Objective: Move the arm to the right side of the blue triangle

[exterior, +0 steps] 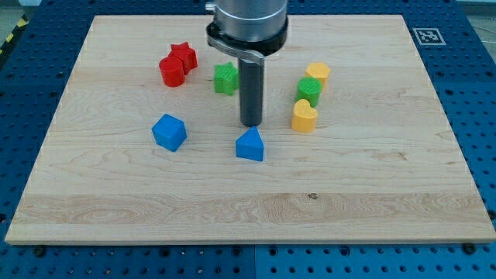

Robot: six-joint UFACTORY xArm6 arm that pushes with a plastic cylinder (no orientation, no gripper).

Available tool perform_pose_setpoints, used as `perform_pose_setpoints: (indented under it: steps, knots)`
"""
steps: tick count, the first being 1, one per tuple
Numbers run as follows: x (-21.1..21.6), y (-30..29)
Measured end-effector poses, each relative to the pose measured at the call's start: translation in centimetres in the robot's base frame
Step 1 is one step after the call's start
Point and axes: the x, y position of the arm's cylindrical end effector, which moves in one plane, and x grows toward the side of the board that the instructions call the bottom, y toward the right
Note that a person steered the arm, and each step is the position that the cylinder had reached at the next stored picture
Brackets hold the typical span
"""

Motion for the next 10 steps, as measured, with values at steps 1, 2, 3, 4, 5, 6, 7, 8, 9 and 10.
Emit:
perform_pose_setpoints:
  steps: [1, 2, 3, 4, 5, 6, 7, 8, 9, 10]
  knots:
    - [0.0, 2.8]
    - [0.6, 3.8]
    - [1.3, 4.0]
    - [1.6, 4.2]
    - [3.1, 4.5]
    - [3.4, 4.5]
    - [3.5, 4.5]
    - [3.9, 4.5]
    - [4.2, 4.5]
    - [4.2, 4.5]
